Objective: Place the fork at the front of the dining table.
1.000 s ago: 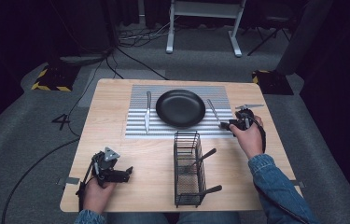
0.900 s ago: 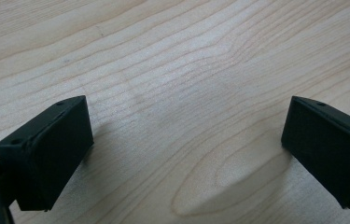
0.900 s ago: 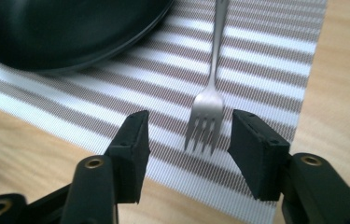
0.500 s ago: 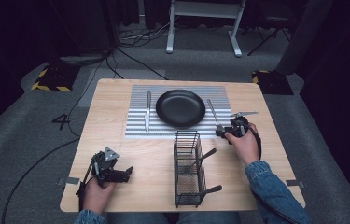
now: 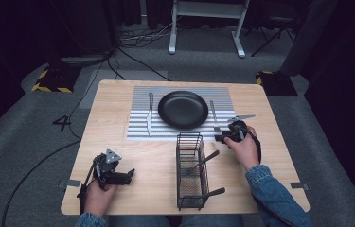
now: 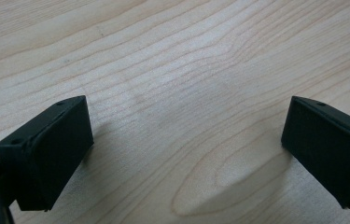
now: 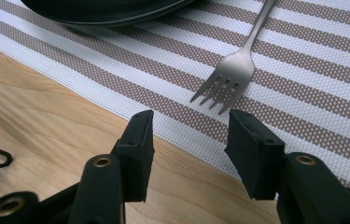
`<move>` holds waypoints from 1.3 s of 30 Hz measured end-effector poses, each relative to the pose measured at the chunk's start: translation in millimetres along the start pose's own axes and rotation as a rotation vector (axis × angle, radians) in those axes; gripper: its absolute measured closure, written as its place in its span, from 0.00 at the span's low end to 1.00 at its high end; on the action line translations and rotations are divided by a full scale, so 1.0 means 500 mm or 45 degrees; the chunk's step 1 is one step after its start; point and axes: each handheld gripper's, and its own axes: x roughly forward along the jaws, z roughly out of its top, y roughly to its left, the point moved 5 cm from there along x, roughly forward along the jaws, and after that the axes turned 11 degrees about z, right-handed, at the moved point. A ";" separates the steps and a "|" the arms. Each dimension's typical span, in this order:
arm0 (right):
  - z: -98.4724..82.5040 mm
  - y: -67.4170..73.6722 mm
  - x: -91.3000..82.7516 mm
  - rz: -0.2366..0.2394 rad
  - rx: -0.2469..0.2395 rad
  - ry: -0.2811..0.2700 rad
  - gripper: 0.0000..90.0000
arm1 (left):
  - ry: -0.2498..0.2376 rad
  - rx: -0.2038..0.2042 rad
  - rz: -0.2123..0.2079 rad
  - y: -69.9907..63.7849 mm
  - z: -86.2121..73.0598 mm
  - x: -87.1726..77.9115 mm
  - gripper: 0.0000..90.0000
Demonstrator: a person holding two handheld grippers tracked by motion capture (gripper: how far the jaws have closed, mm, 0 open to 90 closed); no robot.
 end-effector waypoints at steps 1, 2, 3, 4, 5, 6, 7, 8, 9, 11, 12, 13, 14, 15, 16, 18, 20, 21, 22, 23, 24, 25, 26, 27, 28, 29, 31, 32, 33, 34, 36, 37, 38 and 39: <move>0.000 0.000 0.000 0.000 0.000 0.000 0.58 | 0.000 0.000 0.000 0.000 0.000 0.000 0.02; -0.002 -0.003 -0.002 -0.008 -0.004 0.004 0.62 | 0.000 -0.001 0.000 0.000 0.000 0.000 0.02; -0.002 -0.003 -0.002 -0.008 -0.004 0.004 0.62 | 0.000 -0.001 0.000 0.000 0.000 0.000 0.02; 0.000 -0.006 -0.002 -0.011 0.001 0.002 0.68 | 0.000 0.000 0.000 0.000 0.000 0.000 0.02; 0.000 -0.006 -0.002 -0.011 0.001 0.002 0.68 | 0.000 0.000 0.000 0.000 0.000 0.000 0.02; 0.008 -0.010 -0.002 -0.020 0.000 -0.005 0.70 | 0.000 0.000 0.000 0.000 0.000 0.000 0.02; 0.008 -0.010 -0.002 -0.020 0.000 -0.005 0.70 | 0.000 0.000 0.000 0.000 0.000 0.000 0.02; 0.018 -0.015 0.001 -0.031 -0.002 -0.012 0.70 | 0.000 -0.001 0.000 0.000 0.000 0.000 0.02; 0.018 -0.015 0.001 -0.031 -0.002 -0.012 0.70 | 0.000 -0.001 0.000 0.000 0.000 0.000 0.02; 0.027 -0.019 0.005 -0.039 -0.003 -0.009 0.71 | 0.000 -0.001 0.000 0.000 0.000 0.000 0.02; 0.036 -0.023 0.011 -0.045 -0.006 -0.003 0.71 | 0.000 -0.001 0.000 0.000 0.000 0.000 0.02; 0.036 -0.023 0.011 -0.045 -0.006 -0.003 0.71 | 0.000 -0.001 0.000 0.000 0.000 0.000 0.02; 0.039 -0.024 0.014 -0.044 -0.007 0.002 0.72 | 0.000 -0.001 0.000 0.000 0.000 0.000 0.02; 0.043 -0.025 0.019 -0.044 -0.004 0.004 0.72 | 0.000 0.000 0.000 0.000 0.000 0.000 0.02; 0.048 -0.026 0.023 -0.059 -0.013 0.002 0.72 | 0.000 -0.001 0.000 0.000 0.000 0.000 0.02; 0.054 -0.027 0.025 -0.066 -0.016 -0.003 0.73 | 0.000 -0.002 0.000 0.000 0.000 0.000 0.02; 0.058 -0.032 0.028 -0.078 -0.020 -0.004 0.73 | 0.000 -0.001 0.000 0.000 0.000 0.000 0.02; 0.058 -0.032 0.028 -0.078 -0.020 -0.004 0.73 | 0.000 -0.001 0.000 0.000 0.000 0.000 0.02; 0.062 -0.037 0.030 -0.081 -0.010 -0.010 0.73 | 0.000 -0.002 -0.001 0.000 0.000 0.000 0.02; 0.063 -0.039 0.031 -0.082 -0.005 -0.013 0.73 | 0.000 -0.002 -0.001 0.000 0.000 0.000 0.02; 0.064 -0.039 0.030 -0.078 -0.001 -0.017 0.71 | 0.000 -0.001 0.000 0.000 0.000 0.000 0.02; 0.065 -0.037 0.029 -0.071 0.000 -0.026 0.68 | 0.000 -0.001 0.000 0.000 0.000 0.000 0.02; 0.065 -0.037 0.029 -0.071 0.000 -0.026 0.68 | 0.000 -0.002 -0.001 0.000 0.000 0.000 0.02; 0.065 -0.033 0.027 -0.060 0.008 -0.041 0.66 | 0.000 -0.001 -0.001 0.000 0.000 0.000 0.02; 0.066 -0.029 0.023 -0.039 0.013 -0.061 0.64 | 0.000 -0.001 0.000 0.000 0.000 0.000 0.02; 0.068 -0.025 0.013 -0.030 0.009 -0.088 0.62 | 0.000 -0.001 -0.001 0.000 0.000 0.000 0.02; 0.070 -0.024 0.005 -0.035 0.001 -0.097 0.61 | 0.000 -0.001 -0.001 0.000 0.000 0.000 0.02; 0.073 -0.020 -0.011 -0.038 -0.009 -0.119 0.60 | 0.000 -0.001 0.000 0.000 0.000 0.000 0.02; 0.074 -0.019 -0.020 -0.042 -0.017 -0.128 0.59 | 0.000 -0.001 0.000 0.000 0.000 0.000 0.02; 0.075 -0.017 -0.029 -0.045 -0.025 -0.137 0.58 | 0.000 -0.001 0.000 0.000 0.000 0.000 0.02; 0.077 -0.013 -0.047 -0.055 -0.042 -0.155 0.56 | 0.000 0.000 0.000 0.000 0.000 0.000 0.02; 0.077 -0.013 -0.047 -0.055 -0.042 -0.155 0.56 | 0.000 0.000 0.000 0.000 0.000 0.000 0.02; 0.077 -0.011 -0.056 -0.057 -0.051 -0.160 0.55 | 0.000 0.000 0.000 0.000 0.000 0.000 0.02; 0.076 -0.008 -0.064 -0.058 -0.061 -0.167 0.55 | 0.000 0.000 0.000 0.000 0.000 0.000 0.02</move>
